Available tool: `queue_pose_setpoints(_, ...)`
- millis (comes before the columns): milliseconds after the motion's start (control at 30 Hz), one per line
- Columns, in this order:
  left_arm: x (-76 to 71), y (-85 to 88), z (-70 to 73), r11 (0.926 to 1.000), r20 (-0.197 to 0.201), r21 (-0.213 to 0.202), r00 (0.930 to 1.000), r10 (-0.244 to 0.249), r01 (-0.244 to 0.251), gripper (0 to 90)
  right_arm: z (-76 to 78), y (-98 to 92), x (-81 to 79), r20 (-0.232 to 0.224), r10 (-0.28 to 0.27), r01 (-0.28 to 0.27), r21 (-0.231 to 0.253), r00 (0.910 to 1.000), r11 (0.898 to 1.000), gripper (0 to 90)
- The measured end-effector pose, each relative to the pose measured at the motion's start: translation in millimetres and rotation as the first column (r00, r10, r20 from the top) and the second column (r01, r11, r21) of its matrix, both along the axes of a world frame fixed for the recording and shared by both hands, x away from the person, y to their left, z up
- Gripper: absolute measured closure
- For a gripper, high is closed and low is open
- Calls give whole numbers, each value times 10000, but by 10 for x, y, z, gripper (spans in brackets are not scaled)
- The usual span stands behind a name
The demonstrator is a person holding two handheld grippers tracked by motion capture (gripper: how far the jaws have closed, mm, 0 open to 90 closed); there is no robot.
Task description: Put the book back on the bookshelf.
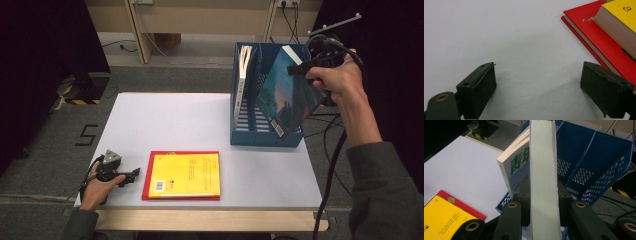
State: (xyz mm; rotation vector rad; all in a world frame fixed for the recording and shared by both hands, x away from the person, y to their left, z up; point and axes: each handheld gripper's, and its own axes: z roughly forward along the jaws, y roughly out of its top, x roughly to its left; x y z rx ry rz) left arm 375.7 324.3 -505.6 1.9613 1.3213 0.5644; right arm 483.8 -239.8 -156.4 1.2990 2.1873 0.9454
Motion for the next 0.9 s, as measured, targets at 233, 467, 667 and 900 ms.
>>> queue_pose_setpoints(233,0,1,0,10000,-3,-14,10000,1,-1,122,-52,-4,263,-80,-760,762,197,9971,9969,728)
queue_pose_setpoints(467,-1,2,0,10000,-9,-4,10000,-13,13,121,-140,-1,521,-150,-1438,1444,450,9895,9885,728)
queue_pose_setpoints(667,-1,2,0,10000,-7,-7,10000,-18,18,121,-258,20,733,-188,-1741,1750,831,9846,9811,727)
queue_pose_setpoints(900,-3,1,-1,10000,2,-4,10000,-15,15,121,-372,36,961,-341,-2182,2207,1191,9753,9680,727)
